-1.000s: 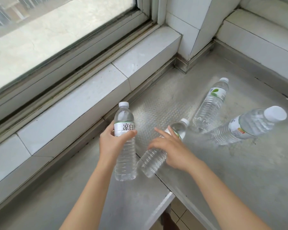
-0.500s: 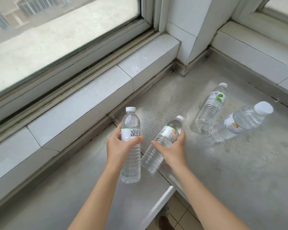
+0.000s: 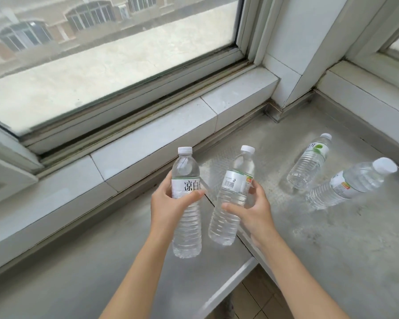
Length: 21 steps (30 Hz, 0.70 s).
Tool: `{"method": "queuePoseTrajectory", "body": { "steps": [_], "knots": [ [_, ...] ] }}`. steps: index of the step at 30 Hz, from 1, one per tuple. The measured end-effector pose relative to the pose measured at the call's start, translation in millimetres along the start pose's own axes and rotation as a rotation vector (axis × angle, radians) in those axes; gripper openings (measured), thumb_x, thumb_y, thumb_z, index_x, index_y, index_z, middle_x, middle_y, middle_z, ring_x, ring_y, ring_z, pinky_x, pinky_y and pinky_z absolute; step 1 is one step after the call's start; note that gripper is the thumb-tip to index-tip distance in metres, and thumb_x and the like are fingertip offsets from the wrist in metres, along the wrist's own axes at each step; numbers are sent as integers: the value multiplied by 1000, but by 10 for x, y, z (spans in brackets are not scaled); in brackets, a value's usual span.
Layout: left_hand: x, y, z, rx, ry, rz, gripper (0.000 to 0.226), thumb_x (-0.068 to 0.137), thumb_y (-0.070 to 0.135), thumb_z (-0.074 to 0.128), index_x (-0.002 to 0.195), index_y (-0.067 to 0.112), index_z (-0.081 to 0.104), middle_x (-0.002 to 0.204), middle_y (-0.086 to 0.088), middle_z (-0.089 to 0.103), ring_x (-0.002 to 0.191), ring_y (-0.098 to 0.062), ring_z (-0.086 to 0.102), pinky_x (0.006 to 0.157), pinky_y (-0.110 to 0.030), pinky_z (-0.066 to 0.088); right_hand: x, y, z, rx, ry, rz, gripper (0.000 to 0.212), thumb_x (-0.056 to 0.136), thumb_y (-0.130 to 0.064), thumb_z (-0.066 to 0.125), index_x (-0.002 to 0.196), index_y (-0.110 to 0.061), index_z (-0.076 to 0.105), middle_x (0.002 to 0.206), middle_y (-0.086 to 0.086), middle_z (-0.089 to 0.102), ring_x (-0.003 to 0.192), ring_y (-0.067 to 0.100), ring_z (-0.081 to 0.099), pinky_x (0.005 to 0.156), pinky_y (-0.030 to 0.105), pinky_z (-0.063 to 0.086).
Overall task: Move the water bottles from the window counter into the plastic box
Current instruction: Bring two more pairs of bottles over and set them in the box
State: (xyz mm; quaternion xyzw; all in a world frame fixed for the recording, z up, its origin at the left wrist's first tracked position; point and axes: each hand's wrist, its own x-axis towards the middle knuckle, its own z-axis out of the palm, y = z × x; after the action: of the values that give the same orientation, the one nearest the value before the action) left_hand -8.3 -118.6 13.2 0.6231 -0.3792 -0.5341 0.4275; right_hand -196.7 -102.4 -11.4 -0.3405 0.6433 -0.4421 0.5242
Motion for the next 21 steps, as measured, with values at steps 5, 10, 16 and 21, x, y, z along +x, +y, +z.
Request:
{"method": "queuePoseTrajectory", "body": {
  "steps": [5,10,16,21],
  "knots": [
    [-368,138,-252,-16,113,99,62,62,6,91,116,27,67,97,5,76,81,-7,73,65,-15,54,-193,-263,82,-47,-223,-166,104,56,-8,89,141,-37,36,134,-13,50,106,3,63,87,29,55],
    [-910,233,-443,-44,254,183,75,57,13,95,121,35,62,116,0,71,93,-12,73,79,-30,60,-486,-499,157,-68,-431,-282,101,57,-3,90,129,-53,40,132,-18,52,109,11,64,85,33,56],
    [-1916,205,-555,-16,525,260,88,55,13,94,126,44,53,115,4,62,80,-5,72,67,-20,58,-977,-593,163,-70,-750,-343,106,54,-7,91,134,-51,38,133,-10,54,113,19,63,82,40,58],
    [-2826,-3,-698,-28,734,254,87,57,14,93,120,52,47,115,11,58,85,2,70,64,-18,58,-1547,-560,343,-109,-1003,-392,106,57,-4,90,135,-52,37,130,-11,55,112,20,63,78,38,59]
  ]
}}
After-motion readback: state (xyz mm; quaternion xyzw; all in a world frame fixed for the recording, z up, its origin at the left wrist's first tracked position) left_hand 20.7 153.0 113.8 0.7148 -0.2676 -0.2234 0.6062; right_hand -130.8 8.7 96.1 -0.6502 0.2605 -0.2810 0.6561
